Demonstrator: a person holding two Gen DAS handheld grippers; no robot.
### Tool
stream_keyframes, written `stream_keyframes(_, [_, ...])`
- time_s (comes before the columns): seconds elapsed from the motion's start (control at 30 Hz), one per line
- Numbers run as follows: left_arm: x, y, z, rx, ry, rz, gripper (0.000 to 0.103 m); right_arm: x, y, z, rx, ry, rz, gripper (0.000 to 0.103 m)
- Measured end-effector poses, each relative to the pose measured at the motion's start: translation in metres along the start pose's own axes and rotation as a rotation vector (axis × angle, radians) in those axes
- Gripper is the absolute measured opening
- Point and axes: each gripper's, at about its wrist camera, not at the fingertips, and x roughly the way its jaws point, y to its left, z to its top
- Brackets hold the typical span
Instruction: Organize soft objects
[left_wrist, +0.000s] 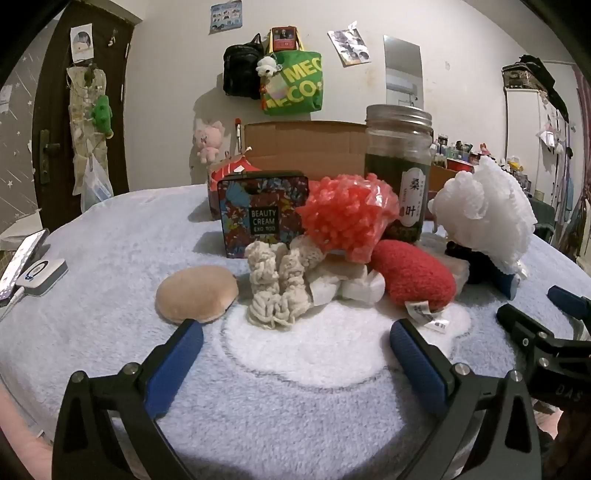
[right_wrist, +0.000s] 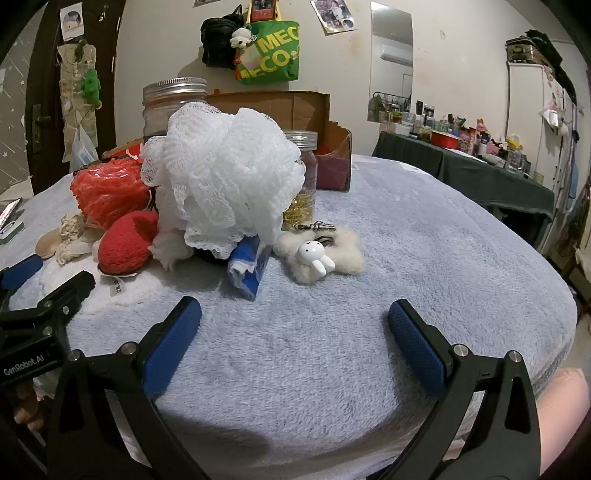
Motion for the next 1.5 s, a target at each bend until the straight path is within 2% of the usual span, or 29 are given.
stream_keyframes(1.5, [-0.0001, -0.0002, 0.0, 0.004, -0.003, 0.001, 0.103, -0.0016, 0.0008, -0.0016, 0.003, -0.007, 0.001, 0.103])
